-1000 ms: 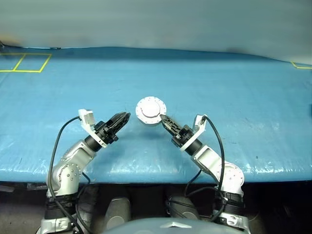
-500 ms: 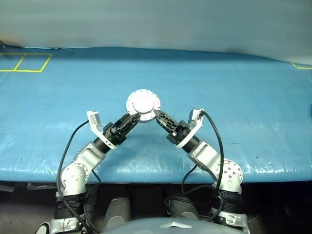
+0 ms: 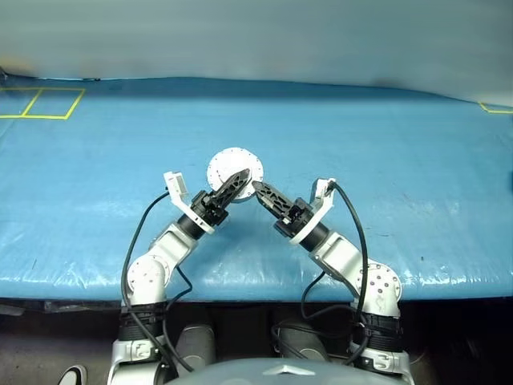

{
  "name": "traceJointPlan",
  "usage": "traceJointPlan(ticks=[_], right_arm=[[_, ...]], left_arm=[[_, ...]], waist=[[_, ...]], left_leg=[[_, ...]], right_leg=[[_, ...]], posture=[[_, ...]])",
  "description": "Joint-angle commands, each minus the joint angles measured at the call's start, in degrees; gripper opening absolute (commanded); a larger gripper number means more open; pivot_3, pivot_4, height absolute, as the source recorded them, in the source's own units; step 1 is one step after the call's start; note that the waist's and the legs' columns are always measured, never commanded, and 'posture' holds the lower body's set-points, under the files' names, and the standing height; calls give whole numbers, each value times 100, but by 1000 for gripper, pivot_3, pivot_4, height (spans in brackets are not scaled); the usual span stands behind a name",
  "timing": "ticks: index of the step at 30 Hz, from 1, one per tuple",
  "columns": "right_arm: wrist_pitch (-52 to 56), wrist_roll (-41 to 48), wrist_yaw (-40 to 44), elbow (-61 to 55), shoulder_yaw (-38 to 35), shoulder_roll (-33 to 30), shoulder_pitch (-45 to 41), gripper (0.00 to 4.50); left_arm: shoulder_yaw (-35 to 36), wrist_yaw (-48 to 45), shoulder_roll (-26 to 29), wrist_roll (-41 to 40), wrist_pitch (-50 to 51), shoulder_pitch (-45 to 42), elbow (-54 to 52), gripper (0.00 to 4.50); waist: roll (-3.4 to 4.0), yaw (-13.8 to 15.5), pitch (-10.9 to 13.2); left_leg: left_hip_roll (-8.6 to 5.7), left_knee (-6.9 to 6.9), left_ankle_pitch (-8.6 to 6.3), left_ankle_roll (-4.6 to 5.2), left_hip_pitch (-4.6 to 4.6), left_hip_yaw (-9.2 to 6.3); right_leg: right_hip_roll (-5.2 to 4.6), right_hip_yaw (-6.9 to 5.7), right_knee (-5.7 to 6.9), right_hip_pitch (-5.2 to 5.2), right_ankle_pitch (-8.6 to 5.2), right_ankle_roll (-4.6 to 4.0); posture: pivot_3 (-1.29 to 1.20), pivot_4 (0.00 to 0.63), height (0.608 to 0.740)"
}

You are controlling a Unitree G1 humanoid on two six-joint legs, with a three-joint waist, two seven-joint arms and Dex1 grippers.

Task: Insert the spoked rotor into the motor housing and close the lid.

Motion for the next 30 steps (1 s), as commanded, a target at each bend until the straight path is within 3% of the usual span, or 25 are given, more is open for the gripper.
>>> traceJointPlan(ticks=[1, 11, 16, 21, 23, 30], right_arm=[[-141, 86, 58, -213, 63, 49, -36, 1160], [-320, -93, -127, -91, 109, 16, -63, 1160], [-777, -988, -13, -253, 377, -134, -79, 1160], [-913, -968, 154, -206, 361, -24, -10, 2920], [-795, -803, 20, -162, 311, 8, -28, 3546], [-840, -836, -199, -71, 203, 50, -90, 3588]], left_arm=[[-22, 484, -43, 355, -166, -144, -23, 2996], [130, 633, -289, 203, -491, -164, -48, 2908], [102, 941, -278, 431, -485, -305, 64, 2906], [164, 1027, -346, 553, -636, -403, 222, 2906], [187, 1072, -385, 640, -691, -433, 255, 2497], [276, 1002, -354, 820, -825, -543, 324, 2373]], waist=[[-1, 16, 0], [-1, 15, 0], [-1, 13, 0], [-1, -5, 0], [-1, 10, 0], [-3, 57, 1]], left_leg=[[0, 0, 0, 0, -2, 0], [-2, 1, 0, 0, -1, -2], [-2, 3, 0, 0, -1, -4], [-2, 2, 1, -1, 1, -1], [-2, 1, 1, -1, 1, -4], [-8, 3, 1, -1, -7, -6]], right_leg=[[0, 1, 0, 0, 0, 0], [-1, 0, 0, 2, 0, 1], [0, -2, 0, 2, 1, 1], [0, 2, 0, 2, 1, 1], [1, 0, 1, 3, 1, 0], [-5, -3, -3, 2, 2, 0]], posture=[[0, 150, 740], [0, 150, 740], [0, 150, 740], [0, 150, 740], [0, 150, 740], [0, 150, 740]])
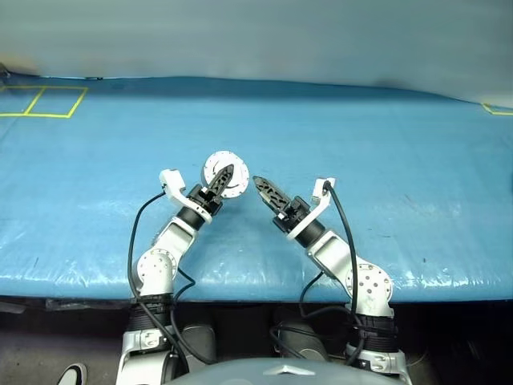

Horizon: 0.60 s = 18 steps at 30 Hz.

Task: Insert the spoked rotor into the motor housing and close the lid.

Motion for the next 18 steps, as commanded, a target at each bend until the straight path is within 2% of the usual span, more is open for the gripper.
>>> traceJointPlan(ticks=[1, 3, 6, 10, 18], right_arm=[[-79, -49, -93, -80, -57, 1, -78, 3588], [-85, -45, -114, -60, -72, 15, -79, 3588], [-82, -72, -143, -43, -87, 19, -72, 3588], [-75, -141, -92, -34, -50, 7, -72, 3588], [-196, -694, -24, 9, 93, -24, -59, 3588]], left_arm=[[83, -188, 21, -34, -253, -250, -178, 2373], [161, -445, 81, -156, -297, -218, -267, 2373], [197, -60, 300, 250, -276, -337, -157, 2373], [452, 43, 470, 409, -546, -467, 22, 2373], [821, 934, 675, 1516, -1433, -822, 1105, 2373]], waist=[[0, 7, 0], [0, 0, 0], [0, -1, 0], [0, -5, 0], [0, 4, 0]], left_leg=[[0, 0, 0, 0, 0, 0], [1, 0, 0, 0, 1, -1], [2, 0, 0, 0, 2, -2], [3, 0, 0, -1, 4, -3], [2, 0, 1, -1, 3, -3]], right_leg=[[0, 0, 0, 0, 0, 0], [1, -1, 2, -1, 0, 0], [3, -3, 2, 0, 0, -1], [4, -2, 4, 0, 0, 0], [3, -4, 3, 0, 3, -5]], posture=[[0, 150, 740], [0, 150, 740], [0, 150, 740], [0, 150, 740], [0, 150, 740]])
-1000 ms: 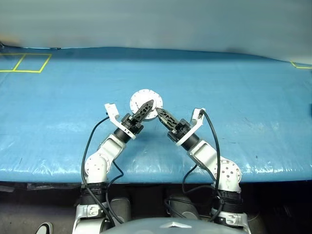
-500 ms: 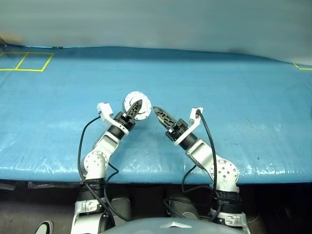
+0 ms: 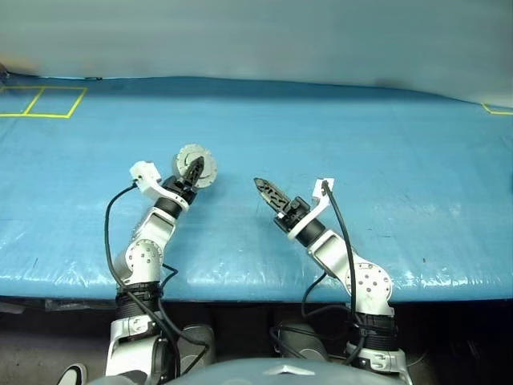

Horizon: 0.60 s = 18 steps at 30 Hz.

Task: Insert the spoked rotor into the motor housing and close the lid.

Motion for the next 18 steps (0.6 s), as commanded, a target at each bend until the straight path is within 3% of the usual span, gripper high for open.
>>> traceJointPlan(ticks=[1, 11, 17, 18], right_arm=[[-92, -138, 147, -70, 81, 3, -49, 3588], [-157, -613, 229, -162, 187, -51, 51, 3588], [-137, -742, 264, -174, 251, -44, 134, 3588], [-141, -757, 272, -172, 258, -36, 144, 3588]], left_arm=[[112, 136, 51, 280, -462, -287, 193, 2373], [172, 134, -71, 300, -463, -388, 520, 2373], [471, 520, 254, 530, -498, -359, 824, 4254], [503, 527, 327, 552, -510, -334, 833, 4254]], waist=[[0, 3, 0], [-3, 74, -1], [-4, 45, -1], [-3, 42, -1]], left_leg=[[0, 0, 0, 0, -1, 0], [-2, 1, 1, -2, -2, -2], [-1, 1, 1, -3, 3, -1], [1, 1, 2, -3, 2, -2]], right_leg=[[0, 1, 0, -1, 0, -1], [-4, -5, -1, 2, 14, -21], [-2, -4, 1, 3, 15, -22], [-1, -4, 2, 2, 15, -22]], posture=[[0, 150, 740], [0, 150, 740], [0, 150, 740], [0, 150, 740]])
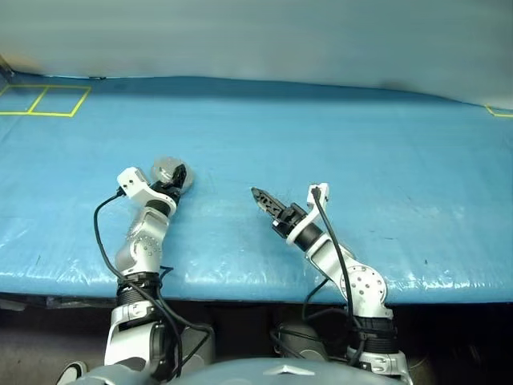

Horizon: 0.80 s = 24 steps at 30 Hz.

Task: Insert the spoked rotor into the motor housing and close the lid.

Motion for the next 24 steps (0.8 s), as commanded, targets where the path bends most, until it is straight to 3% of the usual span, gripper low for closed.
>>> traceJointPlan(ticks=[1, 14, 18, 24], right_arm=[[-44, -24, 102, -168, 55, 36, 4, 3588], [-38, -375, 294, -56, 186, 36, -47, 3588], [-88, -465, 464, -260, 222, -85, 10, 3588], [-934, -1572, 958, -1053, 654, -865, 249, 3588]], left_arm=[[209, 183, 310, 152, -111, -43, -55, 4254], [727, -32, 836, -149, 137, 305, -611, 4254], [188, -807, 937, -308, 297, 564, -1648, 4254], [-964, -2034, 1180, -590, 626, 795, -3269, 4254]], waist=[[1, -12, 0], [-3, 8, -2], [-5, 30, -3], [-6, 30, -4]], left_leg=[[1, 0, 0, 0, 4, -1], [3, 0, 4, -6, 7, -1], [3, 0, 5, -9, 3, -2], [-13, 0, 7, -14, 5, 2]], right_leg=[[1, -1, 1, 2, 0, 0], [1, -2, 4, 4, 0, 0], [-1, -5, 2, 4, 1, -1], [-19, -1, -1, 9, 4, 6]], posture=[[0, 150, 740], [0, 150, 740], [0, 150, 740], [0, 150, 740]])
